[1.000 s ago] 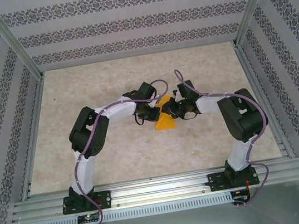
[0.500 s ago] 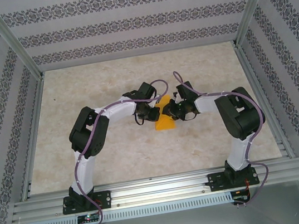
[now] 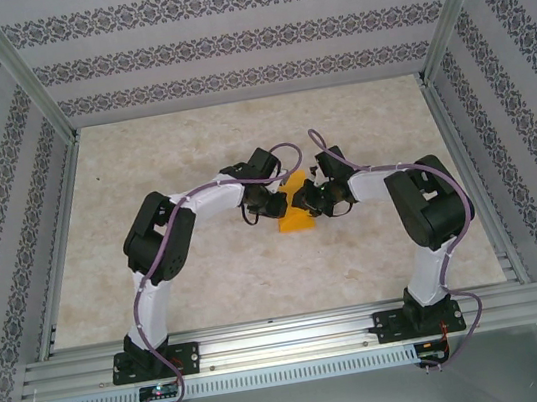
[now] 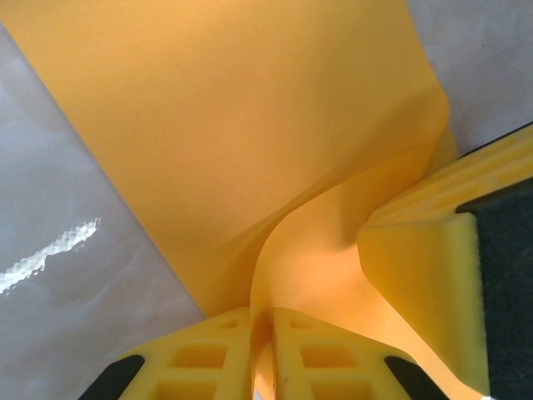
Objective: Fold a paper plane with a square sheet of paper (fold left side to right side)
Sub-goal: Fold the triangle a second time at the center of the table.
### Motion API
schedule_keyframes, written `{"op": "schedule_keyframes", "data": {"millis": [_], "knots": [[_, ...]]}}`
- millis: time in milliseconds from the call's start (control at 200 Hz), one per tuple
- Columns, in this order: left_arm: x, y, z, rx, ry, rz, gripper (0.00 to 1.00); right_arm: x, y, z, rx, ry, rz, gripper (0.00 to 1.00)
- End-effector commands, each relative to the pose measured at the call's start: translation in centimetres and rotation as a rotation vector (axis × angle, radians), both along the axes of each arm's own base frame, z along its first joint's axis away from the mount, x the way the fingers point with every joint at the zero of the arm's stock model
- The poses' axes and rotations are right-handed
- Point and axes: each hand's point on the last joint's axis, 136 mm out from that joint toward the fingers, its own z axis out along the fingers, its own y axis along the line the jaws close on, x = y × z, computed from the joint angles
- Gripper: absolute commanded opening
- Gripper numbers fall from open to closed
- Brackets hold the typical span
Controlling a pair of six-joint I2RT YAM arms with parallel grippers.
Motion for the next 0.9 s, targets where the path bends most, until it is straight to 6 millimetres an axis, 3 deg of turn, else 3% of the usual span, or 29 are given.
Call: {"op": "schedule_keyframes", "data": {"millis": [0,170,300,475,669,894], "knots": [[0.4,0.7,1.8,-0.020,-0.033,0.041,0.17,-1.6,-1.2,-2.8,-0.104,0.070,0.013,0.19],[0.1,2.2,4.9,-0.065,-0.069,0.094,0.28,-1.8,-1.3,-3.2,-0.111,0.079,0.023,0.20],[-1.1,2.9,7.0,-0.129,-0.078,0.121,0.32,-1.6,-1.2,-3.1,-0.108,0.073,0.026,0.19],[-3.4,0.1,8.6,-0.350,0.005,0.078,0.31,-1.6,-1.1,-2.9,-0.105,0.069,0.029,0.19],[-4.1,-3.2,7.4,-0.429,0.076,0.044,0.30,-1.5,-1.0,-2.8,-0.102,0.066,0.030,0.20],[-3.9,-4.2,4.6,-0.406,0.129,0.054,0.28,-1.6,-1.1,-2.8,-0.106,0.069,0.030,0.20]]}}
